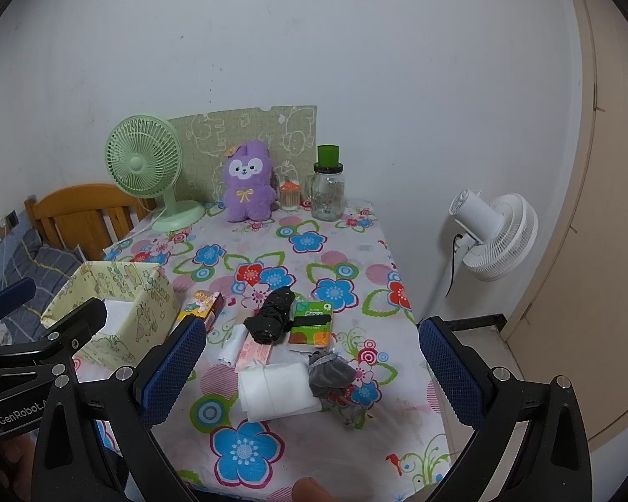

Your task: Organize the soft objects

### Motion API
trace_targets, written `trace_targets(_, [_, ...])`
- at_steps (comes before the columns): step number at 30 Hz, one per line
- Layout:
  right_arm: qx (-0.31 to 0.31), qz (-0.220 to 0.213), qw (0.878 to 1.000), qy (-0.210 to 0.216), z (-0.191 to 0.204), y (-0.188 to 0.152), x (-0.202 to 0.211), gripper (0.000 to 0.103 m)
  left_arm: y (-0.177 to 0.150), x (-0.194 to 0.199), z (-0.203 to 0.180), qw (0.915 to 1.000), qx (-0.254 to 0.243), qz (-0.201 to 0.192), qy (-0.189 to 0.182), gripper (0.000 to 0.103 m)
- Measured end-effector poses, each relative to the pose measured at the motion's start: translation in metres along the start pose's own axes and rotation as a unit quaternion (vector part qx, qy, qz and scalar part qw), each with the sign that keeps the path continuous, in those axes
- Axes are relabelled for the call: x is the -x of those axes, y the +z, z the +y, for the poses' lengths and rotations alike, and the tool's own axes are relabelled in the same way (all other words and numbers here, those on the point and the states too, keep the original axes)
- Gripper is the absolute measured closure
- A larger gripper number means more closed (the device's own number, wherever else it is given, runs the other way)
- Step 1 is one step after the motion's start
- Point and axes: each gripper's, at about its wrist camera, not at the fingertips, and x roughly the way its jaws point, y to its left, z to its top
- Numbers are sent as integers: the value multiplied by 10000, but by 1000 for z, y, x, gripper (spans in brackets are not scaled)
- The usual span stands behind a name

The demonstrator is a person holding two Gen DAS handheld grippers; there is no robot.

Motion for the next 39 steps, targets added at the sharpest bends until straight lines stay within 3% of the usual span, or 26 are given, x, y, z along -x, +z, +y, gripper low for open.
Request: trace_targets(39, [1, 7, 10000, -8, -1, -1, 1, 0, 1, 0, 3, 10000, 14, -1, -8, 0])
